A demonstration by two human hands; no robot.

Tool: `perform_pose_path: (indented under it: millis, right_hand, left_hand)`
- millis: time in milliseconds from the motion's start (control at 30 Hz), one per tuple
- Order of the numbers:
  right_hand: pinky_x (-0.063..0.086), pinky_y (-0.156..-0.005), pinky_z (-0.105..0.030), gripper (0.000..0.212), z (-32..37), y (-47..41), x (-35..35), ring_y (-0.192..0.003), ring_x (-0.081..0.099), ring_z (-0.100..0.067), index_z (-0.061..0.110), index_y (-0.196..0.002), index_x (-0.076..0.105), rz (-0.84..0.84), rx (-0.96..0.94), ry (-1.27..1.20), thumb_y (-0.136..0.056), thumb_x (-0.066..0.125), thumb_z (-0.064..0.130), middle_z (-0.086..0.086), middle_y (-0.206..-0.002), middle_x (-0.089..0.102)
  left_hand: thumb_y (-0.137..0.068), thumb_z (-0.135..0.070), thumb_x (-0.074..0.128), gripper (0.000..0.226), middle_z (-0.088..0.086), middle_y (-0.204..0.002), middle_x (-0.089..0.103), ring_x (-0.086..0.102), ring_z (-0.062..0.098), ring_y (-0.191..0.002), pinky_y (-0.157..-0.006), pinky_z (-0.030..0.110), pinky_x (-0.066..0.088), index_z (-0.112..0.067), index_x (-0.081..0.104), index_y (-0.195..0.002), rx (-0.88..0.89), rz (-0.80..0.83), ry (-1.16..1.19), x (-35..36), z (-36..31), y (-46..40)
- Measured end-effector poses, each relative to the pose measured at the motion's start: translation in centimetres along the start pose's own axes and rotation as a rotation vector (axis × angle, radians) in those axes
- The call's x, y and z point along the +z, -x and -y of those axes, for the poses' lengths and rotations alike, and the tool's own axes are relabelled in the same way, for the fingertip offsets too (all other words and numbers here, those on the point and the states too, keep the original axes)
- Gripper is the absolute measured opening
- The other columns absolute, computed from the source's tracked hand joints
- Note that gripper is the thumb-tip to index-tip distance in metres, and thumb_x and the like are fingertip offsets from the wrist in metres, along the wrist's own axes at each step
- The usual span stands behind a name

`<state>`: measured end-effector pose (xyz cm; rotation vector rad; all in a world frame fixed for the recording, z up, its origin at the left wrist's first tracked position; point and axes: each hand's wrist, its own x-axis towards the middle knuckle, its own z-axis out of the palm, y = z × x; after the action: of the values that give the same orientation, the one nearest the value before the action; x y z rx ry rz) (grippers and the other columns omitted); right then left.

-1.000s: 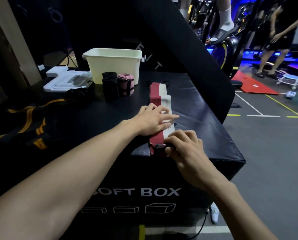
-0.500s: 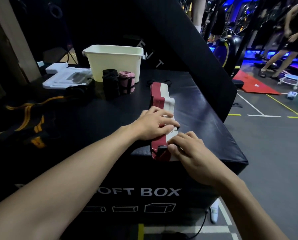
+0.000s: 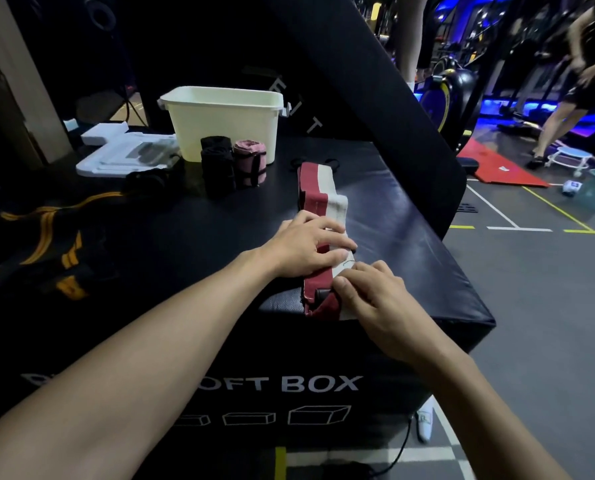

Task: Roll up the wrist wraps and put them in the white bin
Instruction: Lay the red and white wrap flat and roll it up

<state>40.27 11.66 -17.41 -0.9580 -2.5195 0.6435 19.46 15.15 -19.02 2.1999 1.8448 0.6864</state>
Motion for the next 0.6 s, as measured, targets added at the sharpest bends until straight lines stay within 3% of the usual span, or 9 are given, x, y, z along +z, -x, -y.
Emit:
perform_pose_path:
  millis: [100,167,267,367,467,600]
  right_hand:
    - [0.035,-0.095,-0.044,0.026,0.2,0.0,-0.4,-0.099,0.042,-0.017,0.034,-0.091,0.062,0.031,-0.014,-0.013,-0.106,0.043,0.040,0.011,-0.091,0.057]
    - [0.035,-0.094,-0.040,0.019,0.5,0.0,-0.7,-0.100,0.044,-0.016,0.031,-0.103,0.063,0.021,-0.017,-0.024,-0.106,0.046,0.037,0.014,-0.090,0.057]
    - [0.035,-0.093,-0.039,0.015,0.7,-0.3,-1.0,-0.097,0.044,-0.015,0.030,-0.097,0.053,0.022,-0.005,0.017,-0.107,0.045,0.036,0.019,-0.080,0.050]
    - [0.035,-0.093,-0.042,0.021,0.8,-0.9,-1.1,-0.097,0.043,-0.015,0.033,-0.088,0.047,0.063,0.027,0.068,-0.107,0.041,0.039,0.018,-0.077,0.047]
    - [0.036,-0.096,-0.048,0.029,0.8,-1.4,-1.0,-0.103,0.043,-0.019,0.033,-0.080,0.045,0.078,0.066,0.088,-0.107,0.038,0.041,0.012,-0.086,0.053]
    - [0.036,-0.093,-0.046,0.029,1.0,-2.1,-0.4,-0.110,0.039,-0.022,0.026,-0.092,0.058,0.042,0.118,0.146,-0.106,0.039,0.042,0.008,-0.116,0.049]
  left_hand:
    - [-0.099,-0.059,0.051,0.025,-0.030,-0.136,0.045,0.026,0.007,-0.129,-0.112,0.039,0.015,-0.057,0.063,-0.120,0.004,0.069,-0.067,-0.4,-0.2,-0.6]
    - [-0.099,-0.057,0.052,0.021,-0.025,-0.133,0.046,0.028,0.011,-0.127,-0.114,0.045,0.018,-0.052,0.063,-0.116,0.003,0.085,-0.091,-0.5,-0.4,-1.3]
    - [-0.098,-0.055,0.053,0.014,-0.021,-0.131,0.046,0.029,0.014,-0.127,-0.115,0.051,0.022,-0.049,0.062,-0.108,-0.002,0.069,-0.092,-0.1,-0.6,-1.9]
    - [-0.097,-0.057,0.055,0.012,-0.023,-0.129,0.046,0.030,0.011,-0.124,-0.115,0.049,0.024,-0.053,0.062,-0.105,-0.012,0.020,-0.051,0.3,0.0,-1.9]
    - [-0.093,-0.068,0.052,0.031,-0.027,-0.135,0.047,0.027,0.006,-0.128,-0.122,0.052,0.013,-0.055,0.064,-0.119,-0.031,-0.004,-0.069,0.1,0.6,-2.0]
    - [-0.094,-0.074,0.042,0.047,-0.021,-0.158,0.037,0.015,0.007,-0.148,-0.124,0.059,-0.008,-0.059,0.053,-0.137,-0.061,0.104,-0.155,-0.7,0.9,-2.6]
